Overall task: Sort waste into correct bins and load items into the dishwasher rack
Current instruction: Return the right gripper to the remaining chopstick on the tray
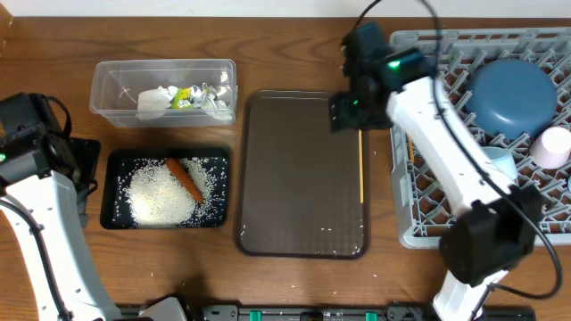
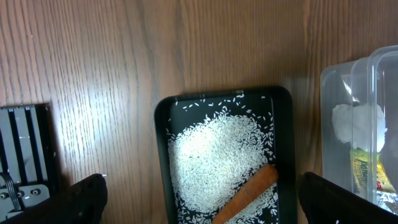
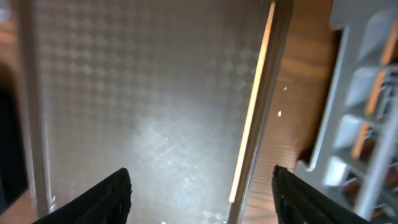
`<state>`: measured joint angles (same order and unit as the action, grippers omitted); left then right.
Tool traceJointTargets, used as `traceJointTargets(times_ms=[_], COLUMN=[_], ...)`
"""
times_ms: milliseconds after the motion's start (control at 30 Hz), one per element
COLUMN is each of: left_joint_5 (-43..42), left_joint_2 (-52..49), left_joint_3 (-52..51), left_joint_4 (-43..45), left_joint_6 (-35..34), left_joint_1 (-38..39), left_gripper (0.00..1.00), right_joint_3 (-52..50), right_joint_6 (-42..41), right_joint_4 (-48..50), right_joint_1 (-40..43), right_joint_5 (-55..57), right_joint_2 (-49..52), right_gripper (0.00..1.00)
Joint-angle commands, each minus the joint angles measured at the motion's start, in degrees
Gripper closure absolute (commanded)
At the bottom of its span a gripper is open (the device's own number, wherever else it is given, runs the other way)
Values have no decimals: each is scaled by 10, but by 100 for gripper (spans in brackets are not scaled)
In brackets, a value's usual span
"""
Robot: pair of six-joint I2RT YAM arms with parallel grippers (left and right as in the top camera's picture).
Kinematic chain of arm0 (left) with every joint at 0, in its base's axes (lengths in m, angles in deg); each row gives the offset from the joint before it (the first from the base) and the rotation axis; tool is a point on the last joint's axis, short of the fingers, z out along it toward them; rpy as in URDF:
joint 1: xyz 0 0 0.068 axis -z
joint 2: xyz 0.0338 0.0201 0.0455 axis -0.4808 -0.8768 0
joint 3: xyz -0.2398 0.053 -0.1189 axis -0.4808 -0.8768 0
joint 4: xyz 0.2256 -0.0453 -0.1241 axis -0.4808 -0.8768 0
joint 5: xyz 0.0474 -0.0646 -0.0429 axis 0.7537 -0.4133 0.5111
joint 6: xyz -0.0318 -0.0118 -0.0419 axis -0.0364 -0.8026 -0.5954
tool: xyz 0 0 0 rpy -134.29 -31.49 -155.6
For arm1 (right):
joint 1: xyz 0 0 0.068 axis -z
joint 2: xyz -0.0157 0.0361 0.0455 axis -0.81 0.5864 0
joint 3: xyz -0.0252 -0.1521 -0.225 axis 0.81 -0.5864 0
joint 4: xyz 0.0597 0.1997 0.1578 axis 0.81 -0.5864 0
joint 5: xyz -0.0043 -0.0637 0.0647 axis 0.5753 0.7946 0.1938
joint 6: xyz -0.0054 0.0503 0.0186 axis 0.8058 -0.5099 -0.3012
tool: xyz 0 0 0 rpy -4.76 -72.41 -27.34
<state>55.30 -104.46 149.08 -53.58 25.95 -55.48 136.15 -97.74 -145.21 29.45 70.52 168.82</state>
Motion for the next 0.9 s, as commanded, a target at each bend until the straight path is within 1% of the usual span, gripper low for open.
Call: traceJointTargets(times_ms=[0,167,333,700,867], left_joint_5=[3,3,3,3,3], left_joint_2=[-3,-3,-3,-3,-3], left_joint_3=[4,4,4,4,4], left_joint_4=[-2,-2,-2,-2,-2], left_joint_6=[5,5,5,5,5], left_joint_1=[-2,-2,-2,-2,-2], left_gripper=[1,1,1,1,1], right_joint_3=[-40,-85,-114,-197,-203], right_joint_6=[-69,-103,-118,-118,-101], right_joint_4=[22,65,94,166,182], right_joint_1=[-20,-28,-26,-21,-20], right_joint_5=[46,46,44,44,44], right_joint_2=[41,66,80,80,80], right_gripper=[32,32,32,32,32])
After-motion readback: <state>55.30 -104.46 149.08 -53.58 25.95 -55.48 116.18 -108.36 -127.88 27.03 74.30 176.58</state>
